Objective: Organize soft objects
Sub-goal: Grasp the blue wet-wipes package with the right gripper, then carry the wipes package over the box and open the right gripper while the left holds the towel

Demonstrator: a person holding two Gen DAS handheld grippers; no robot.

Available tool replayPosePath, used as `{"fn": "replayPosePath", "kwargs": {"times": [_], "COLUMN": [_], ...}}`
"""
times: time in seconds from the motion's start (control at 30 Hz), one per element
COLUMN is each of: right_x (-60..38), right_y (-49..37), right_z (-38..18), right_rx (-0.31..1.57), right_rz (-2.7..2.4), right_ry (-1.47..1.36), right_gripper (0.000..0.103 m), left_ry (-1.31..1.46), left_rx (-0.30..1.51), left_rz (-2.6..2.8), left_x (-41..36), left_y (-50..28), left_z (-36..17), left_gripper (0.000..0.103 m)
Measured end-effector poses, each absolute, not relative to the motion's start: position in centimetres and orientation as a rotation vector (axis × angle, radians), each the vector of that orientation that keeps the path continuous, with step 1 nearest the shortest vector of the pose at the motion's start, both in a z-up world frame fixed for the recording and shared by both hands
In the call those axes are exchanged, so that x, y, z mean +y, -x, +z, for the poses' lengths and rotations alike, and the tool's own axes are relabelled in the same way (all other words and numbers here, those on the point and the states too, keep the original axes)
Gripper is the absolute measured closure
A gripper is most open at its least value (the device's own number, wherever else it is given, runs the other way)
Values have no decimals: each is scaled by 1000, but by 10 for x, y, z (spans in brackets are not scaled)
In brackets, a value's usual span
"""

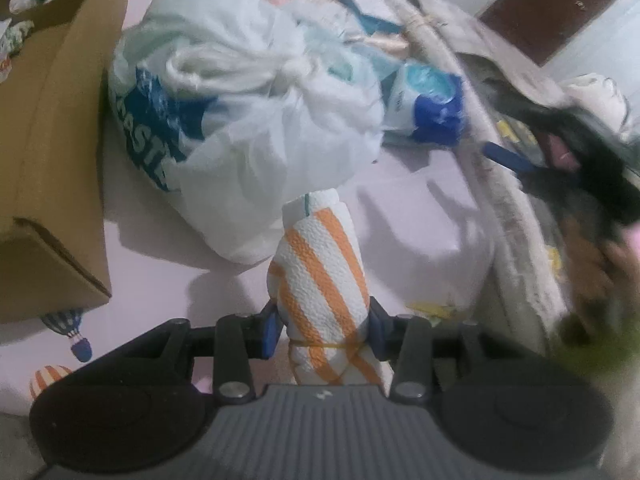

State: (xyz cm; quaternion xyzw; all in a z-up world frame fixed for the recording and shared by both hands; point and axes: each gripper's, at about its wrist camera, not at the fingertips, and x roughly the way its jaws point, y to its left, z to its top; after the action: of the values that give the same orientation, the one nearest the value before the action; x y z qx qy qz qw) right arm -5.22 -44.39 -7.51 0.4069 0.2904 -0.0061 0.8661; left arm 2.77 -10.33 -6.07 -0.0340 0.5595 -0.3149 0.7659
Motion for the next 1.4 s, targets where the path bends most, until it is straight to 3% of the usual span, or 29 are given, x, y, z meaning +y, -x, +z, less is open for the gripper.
{"fn": "replayPosePath", "kwargs": {"times": [0.2,0.27,0.3,0.63,1.0,1.17,1.4], "right_x": [-462,-462,-460,-450,-401,-312,-173], "right_y": [-6,-19,-24,-19,-26,-100,-219], "right_z": [-95,-99,-100,-72,24,54,43], "right_rx": [712,730,737,696,591,644,833], "right_rz": [-178,-192,-196,-227,18,260,398], "right_ry": [-744,-712,-687,-632,-694,-680,-568], "right_gripper": [31,38,49,68,69,69,70], "left_ry": [100,112,120,230,365,416,470], "left_rx": [1158,1136,1123,984,867,845,832], "left_rz": [-725,-727,-724,-635,-508,-429,-351], "left_x": [-82,-73,-68,-8,62,95,135], "left_y": [-27,-28,-29,-47,-64,-70,-71], "left_z": [-29,-19,-13,26,34,29,19], "left_gripper": [60,60,60,60,60,60,59]}}
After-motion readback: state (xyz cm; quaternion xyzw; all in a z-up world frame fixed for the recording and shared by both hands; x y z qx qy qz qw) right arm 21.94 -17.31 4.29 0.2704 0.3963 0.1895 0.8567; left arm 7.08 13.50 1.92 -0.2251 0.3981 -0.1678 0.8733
